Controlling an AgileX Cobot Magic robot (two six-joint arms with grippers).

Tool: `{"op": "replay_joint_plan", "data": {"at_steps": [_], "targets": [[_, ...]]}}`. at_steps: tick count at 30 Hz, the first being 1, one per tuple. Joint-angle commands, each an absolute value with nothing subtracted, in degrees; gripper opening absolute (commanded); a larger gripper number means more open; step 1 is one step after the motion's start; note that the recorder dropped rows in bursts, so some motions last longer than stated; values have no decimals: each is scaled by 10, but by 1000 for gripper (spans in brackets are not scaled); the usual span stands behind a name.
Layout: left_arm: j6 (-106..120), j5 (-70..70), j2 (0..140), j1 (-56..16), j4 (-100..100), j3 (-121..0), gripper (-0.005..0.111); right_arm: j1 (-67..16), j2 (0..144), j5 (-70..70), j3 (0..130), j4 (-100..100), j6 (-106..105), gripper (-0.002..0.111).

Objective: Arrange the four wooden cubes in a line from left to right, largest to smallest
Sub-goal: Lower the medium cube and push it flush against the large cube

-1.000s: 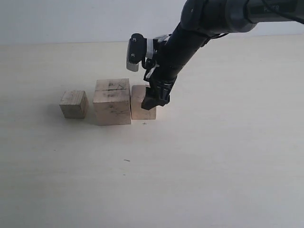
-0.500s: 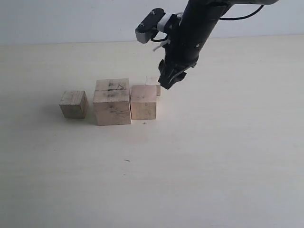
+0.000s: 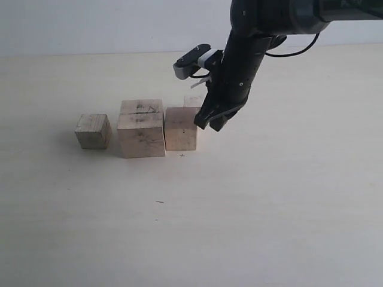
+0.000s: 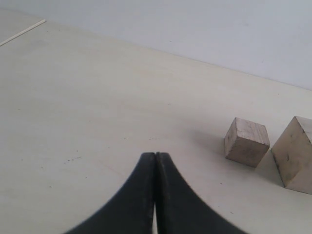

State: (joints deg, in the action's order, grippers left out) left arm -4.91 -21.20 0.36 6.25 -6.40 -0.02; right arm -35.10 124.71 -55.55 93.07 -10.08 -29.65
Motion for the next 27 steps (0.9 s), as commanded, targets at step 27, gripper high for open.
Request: {"op": "replay_joint_plan", "data": {"at_steps": [27], "targets": [[-47,-210,0,62,-65,0,0,-349,1260,-481,930,-206,-359,0]]}}
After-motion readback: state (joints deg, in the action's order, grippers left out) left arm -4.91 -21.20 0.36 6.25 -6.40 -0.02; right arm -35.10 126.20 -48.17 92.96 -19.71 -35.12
